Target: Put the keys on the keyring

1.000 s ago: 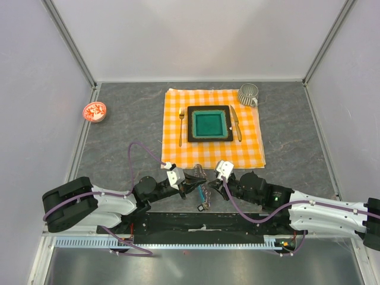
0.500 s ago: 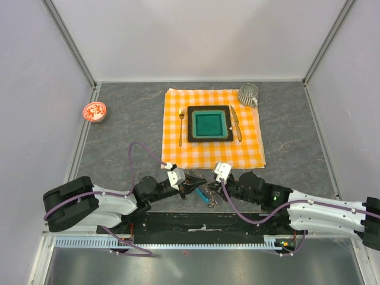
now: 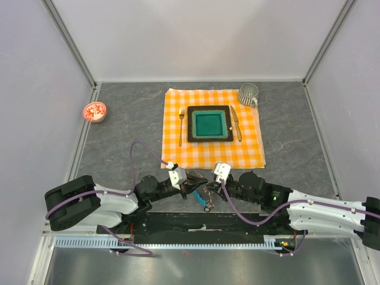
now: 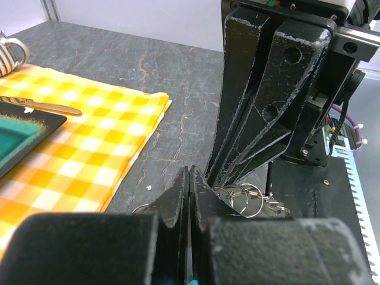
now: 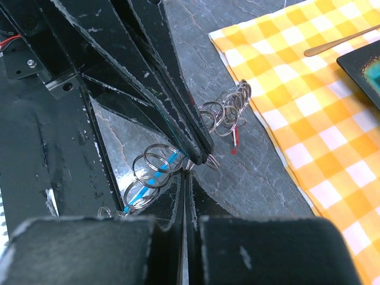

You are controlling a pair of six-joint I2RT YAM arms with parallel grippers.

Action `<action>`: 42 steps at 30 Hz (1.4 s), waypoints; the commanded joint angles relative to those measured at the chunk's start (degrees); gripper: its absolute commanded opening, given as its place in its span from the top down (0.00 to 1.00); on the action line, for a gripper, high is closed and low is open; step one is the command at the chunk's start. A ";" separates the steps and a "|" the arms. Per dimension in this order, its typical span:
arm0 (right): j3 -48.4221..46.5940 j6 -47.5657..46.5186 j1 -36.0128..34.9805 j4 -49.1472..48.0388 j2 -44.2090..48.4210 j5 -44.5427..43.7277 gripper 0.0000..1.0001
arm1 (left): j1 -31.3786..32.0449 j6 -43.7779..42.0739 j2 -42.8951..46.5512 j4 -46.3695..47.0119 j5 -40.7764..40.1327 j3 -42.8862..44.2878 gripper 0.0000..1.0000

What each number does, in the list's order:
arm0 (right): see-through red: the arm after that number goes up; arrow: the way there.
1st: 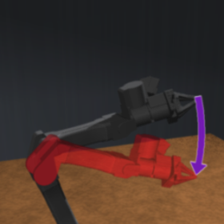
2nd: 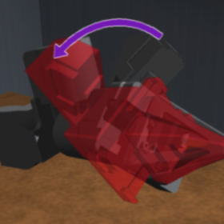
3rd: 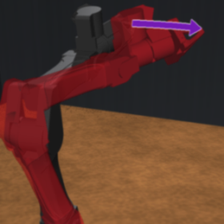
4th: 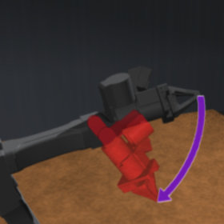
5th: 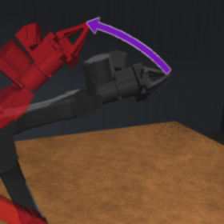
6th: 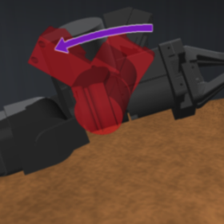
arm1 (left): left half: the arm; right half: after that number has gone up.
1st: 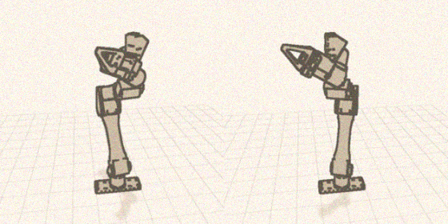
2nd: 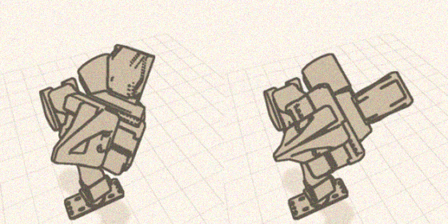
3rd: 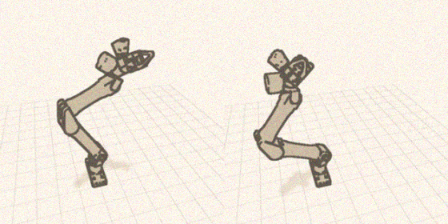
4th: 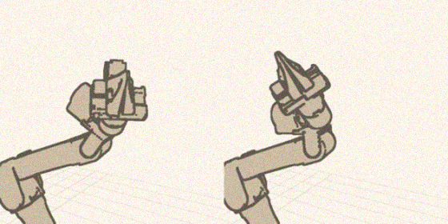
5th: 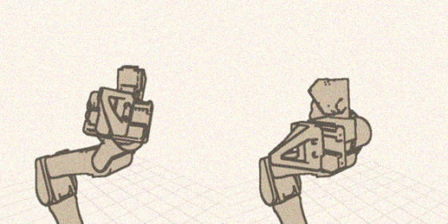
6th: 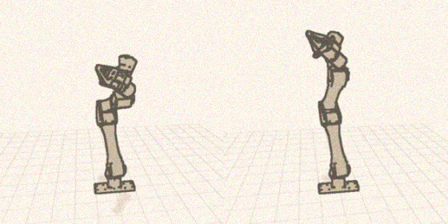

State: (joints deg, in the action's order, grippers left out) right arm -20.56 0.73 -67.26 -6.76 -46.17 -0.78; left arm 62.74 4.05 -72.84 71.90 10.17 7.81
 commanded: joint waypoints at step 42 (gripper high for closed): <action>-12.93 -4.33 -0.06 14.76 3.65 2.43 0.55 | 1.16 -0.63 9.64 23.38 3.80 -3.33 0.98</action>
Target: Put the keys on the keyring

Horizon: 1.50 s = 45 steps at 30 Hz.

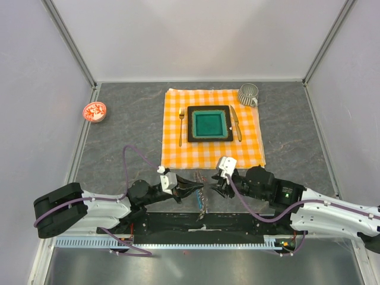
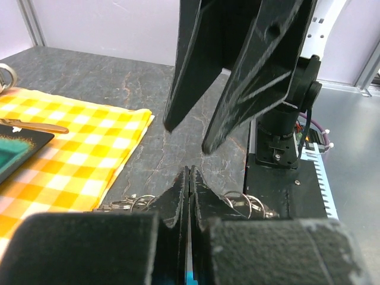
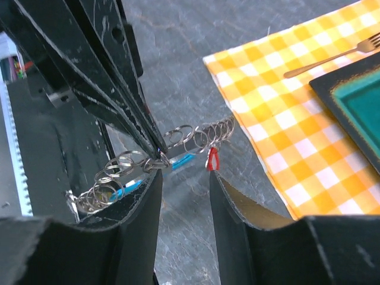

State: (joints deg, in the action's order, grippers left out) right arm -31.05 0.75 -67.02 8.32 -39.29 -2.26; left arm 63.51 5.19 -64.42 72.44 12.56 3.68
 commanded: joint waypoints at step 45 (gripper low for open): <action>-9.54 -9.36 1.37 7.84 -8.26 7.98 1.00 | 0.30 -4.21 14.40 -3.78 1.77 2.20 0.65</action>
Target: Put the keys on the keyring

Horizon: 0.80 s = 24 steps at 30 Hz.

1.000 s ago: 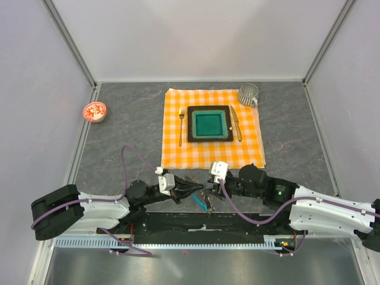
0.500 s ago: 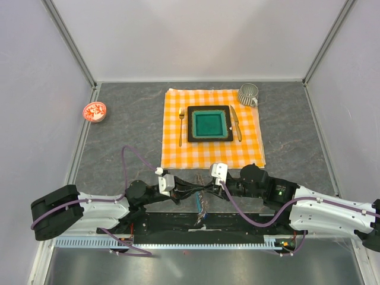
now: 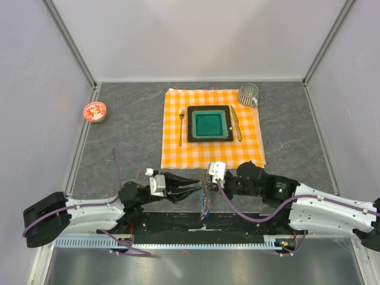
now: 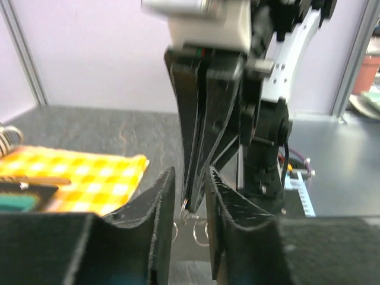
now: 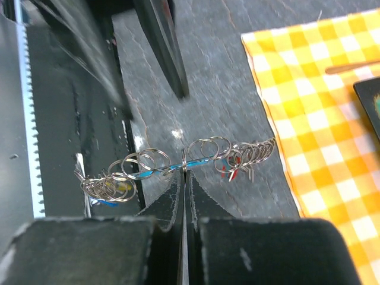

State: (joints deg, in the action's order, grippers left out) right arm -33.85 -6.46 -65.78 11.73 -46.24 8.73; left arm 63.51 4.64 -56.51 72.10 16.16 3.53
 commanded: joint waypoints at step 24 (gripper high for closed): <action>-27.50 -16.57 -0.05 26.94 -18.18 -0.21 1.00 | -3.83 -9.74 3.87 -32.37 7.39 14.31 0.61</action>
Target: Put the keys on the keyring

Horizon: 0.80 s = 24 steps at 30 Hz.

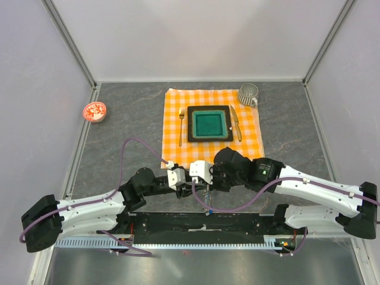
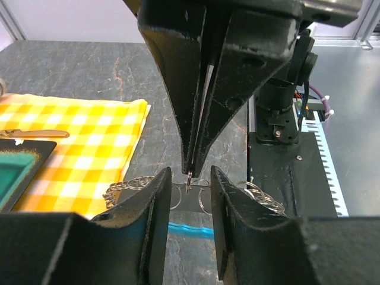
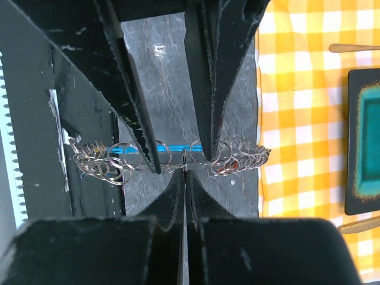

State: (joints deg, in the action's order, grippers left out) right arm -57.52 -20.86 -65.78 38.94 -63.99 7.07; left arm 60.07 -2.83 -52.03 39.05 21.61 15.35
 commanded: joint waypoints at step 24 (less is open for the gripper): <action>-3.30 -3.39 -0.05 -0.88 -0.44 3.48 1.00 | -0.57 -2.71 -6.77 -0.55 2.83 4.59 0.78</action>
State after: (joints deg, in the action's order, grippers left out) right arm -58.39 -22.76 -65.25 42.19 -65.01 8.36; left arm 59.55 -3.77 -57.10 39.46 23.70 16.78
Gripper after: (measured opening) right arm 0.007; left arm 0.215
